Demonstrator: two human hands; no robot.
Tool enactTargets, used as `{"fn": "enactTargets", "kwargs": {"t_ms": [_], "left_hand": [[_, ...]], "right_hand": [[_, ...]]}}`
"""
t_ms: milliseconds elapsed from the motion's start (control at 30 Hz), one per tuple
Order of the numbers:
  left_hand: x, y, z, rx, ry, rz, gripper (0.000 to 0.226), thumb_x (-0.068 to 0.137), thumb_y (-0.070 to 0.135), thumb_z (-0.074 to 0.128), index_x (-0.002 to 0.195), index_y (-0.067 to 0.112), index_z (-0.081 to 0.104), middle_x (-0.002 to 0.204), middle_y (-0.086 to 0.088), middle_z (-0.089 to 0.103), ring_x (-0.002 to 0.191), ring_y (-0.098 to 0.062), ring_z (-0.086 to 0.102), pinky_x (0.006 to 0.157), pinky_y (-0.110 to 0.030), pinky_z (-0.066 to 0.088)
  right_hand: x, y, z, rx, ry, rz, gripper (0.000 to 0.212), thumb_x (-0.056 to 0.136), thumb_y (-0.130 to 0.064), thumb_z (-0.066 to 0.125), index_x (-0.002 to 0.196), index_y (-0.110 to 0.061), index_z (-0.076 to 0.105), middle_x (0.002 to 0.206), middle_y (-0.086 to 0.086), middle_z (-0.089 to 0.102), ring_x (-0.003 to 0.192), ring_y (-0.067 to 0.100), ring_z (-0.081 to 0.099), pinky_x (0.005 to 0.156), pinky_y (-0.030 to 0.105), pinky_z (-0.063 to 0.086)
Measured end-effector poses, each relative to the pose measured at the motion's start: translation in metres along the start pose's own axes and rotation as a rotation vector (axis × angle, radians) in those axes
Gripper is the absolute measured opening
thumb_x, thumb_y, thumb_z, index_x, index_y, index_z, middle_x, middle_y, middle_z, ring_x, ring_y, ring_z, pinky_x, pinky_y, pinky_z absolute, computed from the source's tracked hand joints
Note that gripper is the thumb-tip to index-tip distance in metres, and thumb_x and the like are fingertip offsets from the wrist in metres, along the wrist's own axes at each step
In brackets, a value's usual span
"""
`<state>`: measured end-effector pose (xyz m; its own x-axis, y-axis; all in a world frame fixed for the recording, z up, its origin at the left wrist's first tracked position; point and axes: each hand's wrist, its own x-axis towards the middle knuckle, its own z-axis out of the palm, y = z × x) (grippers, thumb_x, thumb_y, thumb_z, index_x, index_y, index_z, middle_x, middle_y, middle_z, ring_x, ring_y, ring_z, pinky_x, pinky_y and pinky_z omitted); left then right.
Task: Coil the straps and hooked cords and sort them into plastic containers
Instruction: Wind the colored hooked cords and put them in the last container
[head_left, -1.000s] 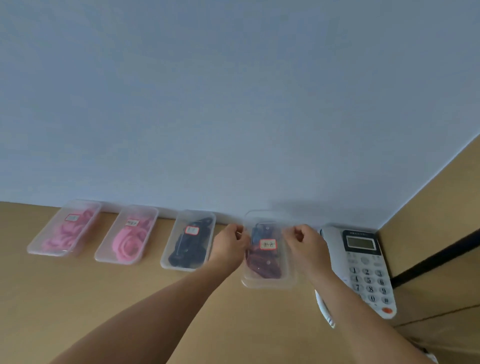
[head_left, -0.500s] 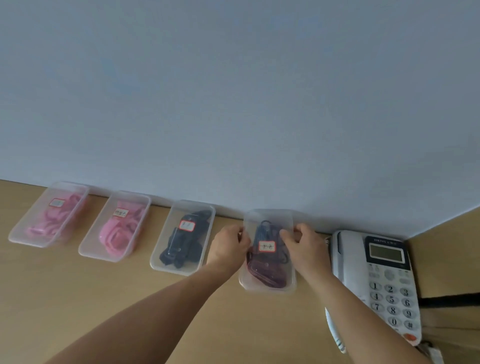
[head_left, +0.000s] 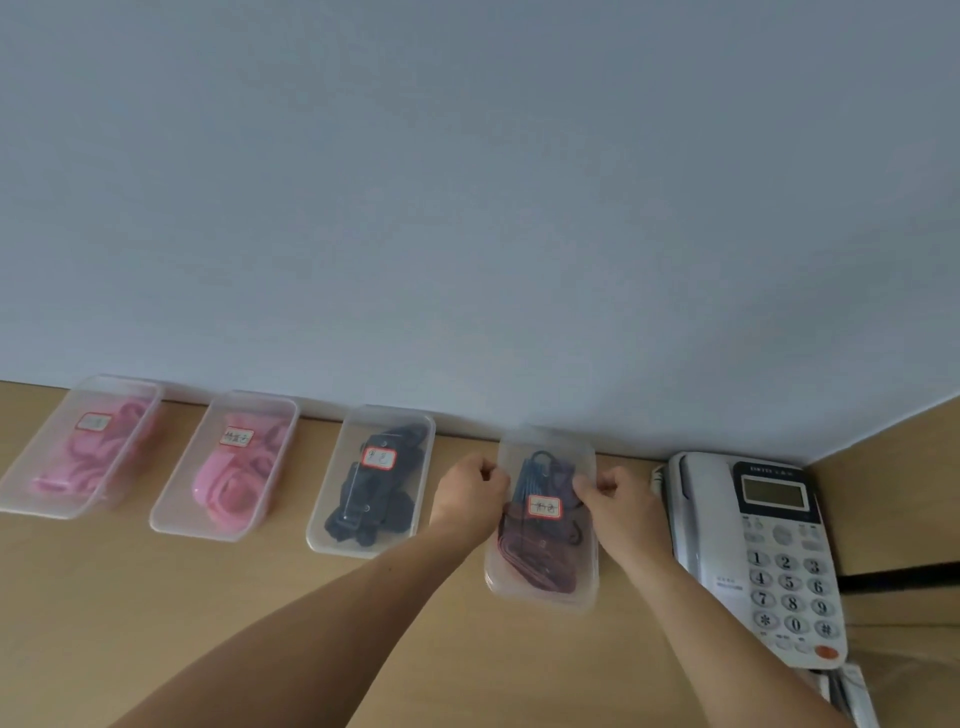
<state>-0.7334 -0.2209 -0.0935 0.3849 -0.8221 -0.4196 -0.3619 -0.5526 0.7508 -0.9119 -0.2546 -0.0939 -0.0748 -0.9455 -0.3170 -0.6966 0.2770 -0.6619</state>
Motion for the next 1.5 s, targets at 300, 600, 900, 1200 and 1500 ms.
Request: {"fn": "enactTargets", "kwargs": {"t_ms": [300, 600, 900, 1200, 1500], "left_hand": [[-0.007, -0.007, 0.004, 0.028, -0.044, 0.068, 0.022, 0.102, 0.025, 0.043, 0.082, 0.019, 0.049, 0.073, 0.002, 0.052, 0.064, -0.012, 0.047, 0.055, -0.028, 0.039], [-0.021, -0.008, -0.003, -0.054, -0.073, 0.054, 0.018, 0.104, 0.022, 0.043, 0.112, 0.017, 0.059, 0.085, 0.001, 0.063, 0.068, -0.01, 0.057, 0.054, -0.016, 0.046], [-0.023, -0.008, -0.002, -0.16, -0.115, -0.035, 0.021, 0.1, 0.017, 0.041, 0.112, 0.017, 0.059, 0.08, -0.001, 0.06, 0.074, -0.019, 0.057, 0.07, -0.037, 0.052], [-0.023, -0.011, -0.002, -0.266, -0.112, -0.081, 0.012, 0.102, 0.031, 0.051, 0.103, 0.023, 0.06, 0.094, 0.001, 0.067, 0.078, -0.011, 0.062, 0.058, -0.02, 0.05], [-0.017, 0.001, -0.001, 0.039, -0.011, 0.03, 0.046, 0.095, 0.016, 0.054, 0.14, 0.021, 0.042, 0.113, 0.0, 0.057, 0.098, -0.016, 0.059, 0.076, -0.026, 0.054]], "right_hand": [[-0.005, 0.007, 0.005, 0.104, -0.008, 0.041, 0.026, 0.092, -0.034, 0.06, 0.076, -0.015, 0.054, 0.074, 0.001, 0.059, 0.066, 0.015, 0.052, 0.056, 0.03, 0.037], [-0.021, 0.008, 0.012, 0.399, -0.035, 0.109, 0.01, 0.087, -0.011, 0.065, 0.095, -0.014, 0.06, 0.096, 0.008, 0.066, 0.092, 0.028, 0.063, 0.084, 0.05, 0.054], [-0.016, 0.005, 0.012, 0.413, -0.028, 0.056, 0.018, 0.085, -0.009, 0.065, 0.083, -0.026, 0.062, 0.091, 0.005, 0.068, 0.086, 0.023, 0.063, 0.076, 0.044, 0.054], [-0.004, 0.01, 0.012, 0.354, 0.014, 0.042, 0.014, 0.087, -0.021, 0.066, 0.078, -0.03, 0.063, 0.082, -0.008, 0.066, 0.078, 0.012, 0.061, 0.059, 0.029, 0.042], [0.002, 0.014, 0.017, 0.452, -0.016, 0.105, 0.011, 0.087, -0.019, 0.067, 0.083, -0.027, 0.063, 0.086, -0.003, 0.067, 0.08, 0.016, 0.064, 0.062, 0.032, 0.048]]}}
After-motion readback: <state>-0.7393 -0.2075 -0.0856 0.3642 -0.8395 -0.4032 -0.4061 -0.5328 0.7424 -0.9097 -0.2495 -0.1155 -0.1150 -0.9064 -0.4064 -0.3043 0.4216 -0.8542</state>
